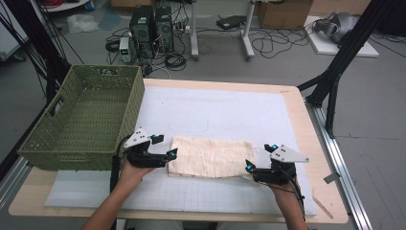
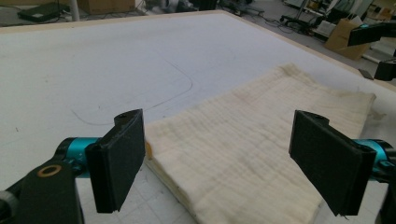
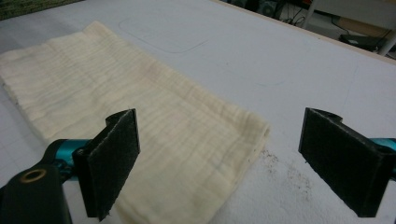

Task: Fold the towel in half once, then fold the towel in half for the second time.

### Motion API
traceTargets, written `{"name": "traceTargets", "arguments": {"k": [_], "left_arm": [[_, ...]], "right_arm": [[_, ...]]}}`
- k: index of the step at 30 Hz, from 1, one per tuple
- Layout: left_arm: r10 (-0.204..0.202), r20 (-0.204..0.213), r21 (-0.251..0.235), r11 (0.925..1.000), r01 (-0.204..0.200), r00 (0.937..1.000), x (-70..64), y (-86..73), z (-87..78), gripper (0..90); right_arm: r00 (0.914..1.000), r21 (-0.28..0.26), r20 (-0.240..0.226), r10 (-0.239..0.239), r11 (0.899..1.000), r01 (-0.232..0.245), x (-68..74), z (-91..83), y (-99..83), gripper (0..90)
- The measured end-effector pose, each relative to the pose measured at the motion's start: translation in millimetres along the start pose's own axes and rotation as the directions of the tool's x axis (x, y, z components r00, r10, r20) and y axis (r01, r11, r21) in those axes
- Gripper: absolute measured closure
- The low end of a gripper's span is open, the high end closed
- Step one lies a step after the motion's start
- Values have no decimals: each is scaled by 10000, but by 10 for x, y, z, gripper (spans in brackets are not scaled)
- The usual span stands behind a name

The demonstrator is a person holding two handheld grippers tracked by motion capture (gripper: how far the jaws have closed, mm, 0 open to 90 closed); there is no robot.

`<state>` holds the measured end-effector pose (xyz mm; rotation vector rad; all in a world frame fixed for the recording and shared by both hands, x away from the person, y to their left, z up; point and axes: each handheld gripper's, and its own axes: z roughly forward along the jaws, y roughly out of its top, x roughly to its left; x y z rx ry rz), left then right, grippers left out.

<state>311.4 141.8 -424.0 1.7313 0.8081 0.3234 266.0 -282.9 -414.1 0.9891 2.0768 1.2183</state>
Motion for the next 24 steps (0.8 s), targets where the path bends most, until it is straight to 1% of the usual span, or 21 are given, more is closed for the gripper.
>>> {"name": "traceTargets", "arguments": {"k": [2, 6, 8, 9, 10, 12, 15, 21, 24], "left_arm": [[50, 13, 22, 10000, -50, 10000, -5, -2, 2, 193], [97, -74, 75, 9999, -97, 9999, 14, -15, -12, 199], [29, -149, 58, 10000, -28, 9999, 40, -14, -26, 201], [-13, -178, 31, 10000, 13, 9998, 52, -14, -32, 201], [-38, -209, 29, 10000, 39, 9998, 60, -14, -37, 201], [-26, -299, 59, 10000, 27, 9995, 66, -18, -45, 202], [-38, -392, 83, 10000, 41, 9992, 76, -23, -51, 204], [-149, -533, 87, 9998, 154, 9985, 113, -18, -26, 203], [-150, -509, 160, 9997, 158, 9986, 120, -21, -16, 203]], "right_arm": [[9999, 72, 58, -96, 9999, 96, -8, -26, -5, 115], [9996, -34, 150, 224, 9997, -224, -46, -44, -7, 115], [9997, -51, 190, 152, 9999, -151, -67, -27, -8, 114], [9997, -7, 168, 198, 9998, -198, -67, -21, -11, 113], [9998, 15, 177, 121, 9999, -122, -73, -14, -15, 113], [9997, 125, 201, 111, 9999, -113, -71, -11, -25, 113], [9998, 133, 161, 127, 9998, -129, -73, -7, -34, 113], [9996, 101, 237, 139, 9998, -142, -79, -32, -43, 113], [9994, 98, 293, 195, 9998, -198, -93, -49, -62, 113]]}}
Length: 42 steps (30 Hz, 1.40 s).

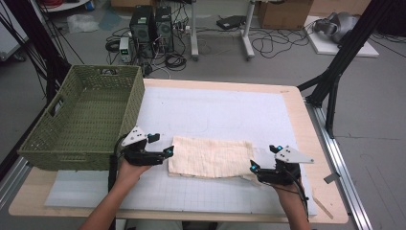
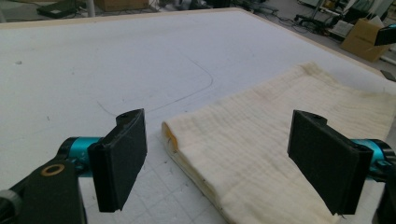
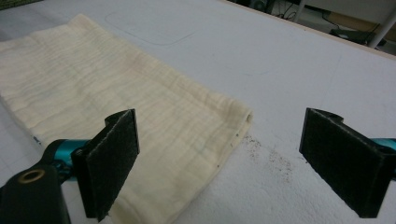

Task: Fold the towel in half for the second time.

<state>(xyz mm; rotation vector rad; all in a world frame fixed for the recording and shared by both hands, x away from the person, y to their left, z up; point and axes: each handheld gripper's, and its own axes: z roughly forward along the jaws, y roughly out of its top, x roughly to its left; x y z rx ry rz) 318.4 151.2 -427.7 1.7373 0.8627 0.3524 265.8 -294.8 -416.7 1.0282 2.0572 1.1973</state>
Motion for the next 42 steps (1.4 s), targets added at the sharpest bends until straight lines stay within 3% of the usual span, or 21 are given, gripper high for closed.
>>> {"name": "traceTargets", "arguments": {"k": [5, 14, 17, 24, 31, 34, 38, 39, 42], "left_arm": [[-74, -254, 59, 10000, 76, 9996, -2, -1, 31, 203], [35, -499, 372, 9993, -16, 9987, 17, 65, 95, 208], [-151, -594, 506, 9986, 181, 9981, 59, 116, 174, 220], [43, -663, 983, 9952, 22, 9978, 83, 225, 391, 227], [97, -1105, 1626, 9866, 84, 9938, 185, 198, 560, 285], [203, -1183, 2053, 9787, 45, 9928, 216, 139, 639, 314], [456, -1169, 2409, 9704, -163, 9921, 231, 81, 722, 357], [628, -1167, 2575, 9658, -309, 9912, 229, 76, 731, 369], [939, -1023, 2679, 9614, -635, 9903, 201, 74, 744, 435]], "right_arm": [[9987, -247, -157, 475, 9985, -479, -15, -7, -4, 113], [9995, -76, -191, 233, 9997, -235, 6, 6, -12, 114], [9989, -125, -330, 335, 9993, -339, 5, 12, -4, 113], [9981, -169, -531, 318, 9993, -328, 13, 38, 11, 113], [9978, -101, -549, 365, 9993, -371, 8, 38, -1, 113], [9974, -98, -592, 400, 9991, -406, 7, 43, -3, 114], [9976, -54, -594, 365, 9993, -369, 10, 57, -12, 114], [9973, -19, -609, 413, 9991, -415, 14, 57, -13, 114], [9971, -21, -594, 467, 9989, -469, 11, 61, -18, 114]]}}
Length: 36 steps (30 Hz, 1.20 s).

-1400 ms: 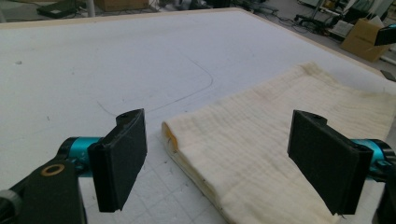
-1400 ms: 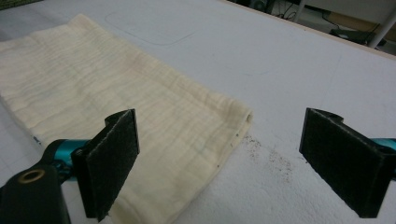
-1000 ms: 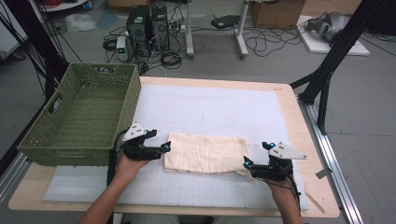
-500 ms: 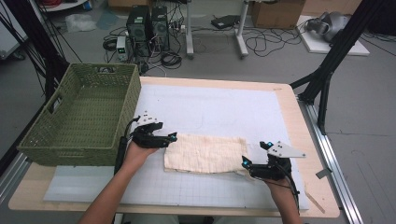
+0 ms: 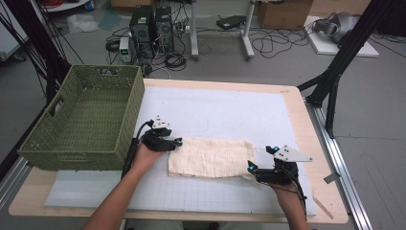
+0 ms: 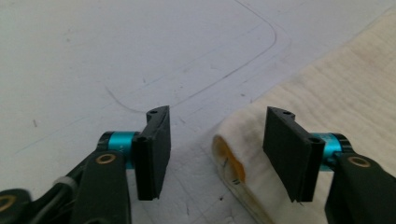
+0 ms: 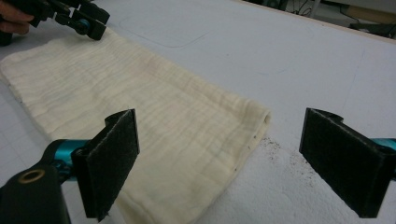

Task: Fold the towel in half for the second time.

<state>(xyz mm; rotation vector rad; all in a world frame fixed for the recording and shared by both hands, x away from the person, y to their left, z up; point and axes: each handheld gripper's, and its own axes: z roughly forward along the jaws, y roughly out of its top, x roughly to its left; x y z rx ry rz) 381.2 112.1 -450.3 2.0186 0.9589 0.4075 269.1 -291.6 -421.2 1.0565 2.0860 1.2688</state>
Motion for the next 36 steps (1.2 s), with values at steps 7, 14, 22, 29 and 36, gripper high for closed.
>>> {"name": "traceTargets", "arguments": {"k": [7, 14, 22, 29, 36], "left_arm": [[672, 290, 144, 9976, -677, 9973, -51, 2, 11, 611], [338, 610, 159, 9993, -348, 9976, -72, 0, 5, 807], [-221, 727, 5, 9998, 221, 9971, -7, -6, -47, 835], [-456, 767, -49, 9989, 461, 9960, 8, -9, -59, 835], [-601, 773, -115, 9981, 611, 9952, 30, -11, -76, 835]], "right_arm": [[9999, 131, -69, -97, 9999, 98, 14, 31, -4, 114], [10000, 255, 3, -52, 9997, 52, 13, 58, 0, 114], [10000, 960, 72, -13, 9954, 6, -171, 235, 130, 114], [9997, 1826, -106, -205, 9829, 221, -371, 594, 274, 307], [9988, 2638, -480, 85, 9646, 44, -473, 909, 299, 470]]}}
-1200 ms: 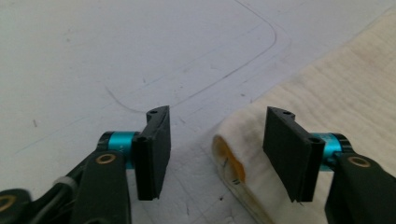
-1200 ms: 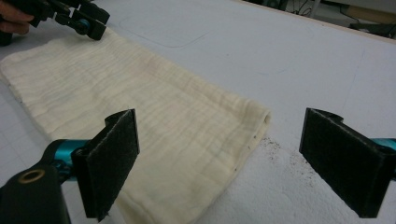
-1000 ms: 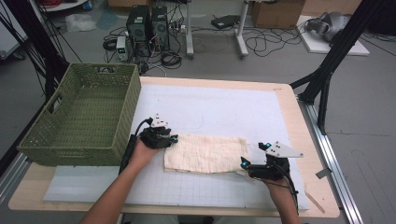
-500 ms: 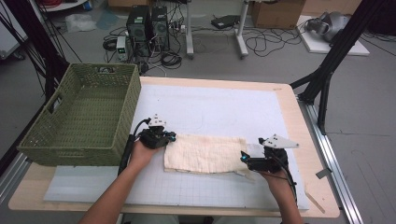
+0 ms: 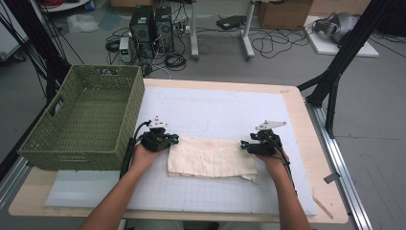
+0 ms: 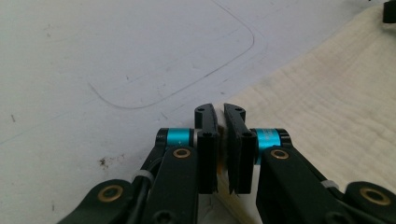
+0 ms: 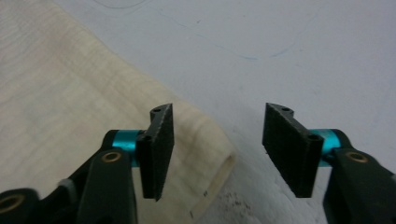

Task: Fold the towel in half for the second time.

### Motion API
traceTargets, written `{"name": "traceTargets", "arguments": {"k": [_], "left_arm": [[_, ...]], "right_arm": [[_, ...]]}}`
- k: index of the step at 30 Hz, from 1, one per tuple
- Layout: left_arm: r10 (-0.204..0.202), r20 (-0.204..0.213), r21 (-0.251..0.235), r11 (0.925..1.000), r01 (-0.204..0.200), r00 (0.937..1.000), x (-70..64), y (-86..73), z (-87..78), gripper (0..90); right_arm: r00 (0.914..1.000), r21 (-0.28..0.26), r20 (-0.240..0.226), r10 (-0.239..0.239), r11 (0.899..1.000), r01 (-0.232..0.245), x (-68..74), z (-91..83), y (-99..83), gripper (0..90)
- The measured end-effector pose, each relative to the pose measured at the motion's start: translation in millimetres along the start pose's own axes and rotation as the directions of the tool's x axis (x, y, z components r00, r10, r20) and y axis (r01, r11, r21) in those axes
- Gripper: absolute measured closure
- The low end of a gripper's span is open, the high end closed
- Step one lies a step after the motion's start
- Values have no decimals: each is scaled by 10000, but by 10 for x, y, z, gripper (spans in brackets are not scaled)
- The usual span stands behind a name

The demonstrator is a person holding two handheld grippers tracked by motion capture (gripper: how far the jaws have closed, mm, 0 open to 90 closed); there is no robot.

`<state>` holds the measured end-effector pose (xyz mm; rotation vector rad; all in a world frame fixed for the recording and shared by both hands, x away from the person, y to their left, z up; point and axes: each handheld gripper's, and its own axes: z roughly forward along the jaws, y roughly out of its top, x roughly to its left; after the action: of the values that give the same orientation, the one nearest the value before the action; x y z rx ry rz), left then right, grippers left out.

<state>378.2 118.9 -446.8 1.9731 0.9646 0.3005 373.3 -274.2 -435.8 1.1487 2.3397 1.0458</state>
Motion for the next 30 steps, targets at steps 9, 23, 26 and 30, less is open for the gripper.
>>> {"name": "traceTargets", "arguments": {"k": [9, 23, 26, 30], "left_arm": [[-186, -46, -145, 9997, 186, 9998, 31, 3, -19, 844], [-50, -161, -2336, 9723, 11, 9999, 9, 116, -313, 844], [240, 39, -2391, 9707, -224, 9997, -43, 124, -366, 837], [479, 162, -2314, 9719, -429, 9987, -105, 94, -408, 835]], "right_arm": [[9931, 369, -1066, -480, 9980, 522, -13, 93, 14, 846], [9802, -1604, 665, -1867, 9676, 1951, 187, -126, 165, 847], [9754, -1771, 695, -2093, 9596, 2186, 218, -215, 169, 847], [9684, -1855, 648, -2409, 9506, 2489, 256, -280, 124, 845]]}}
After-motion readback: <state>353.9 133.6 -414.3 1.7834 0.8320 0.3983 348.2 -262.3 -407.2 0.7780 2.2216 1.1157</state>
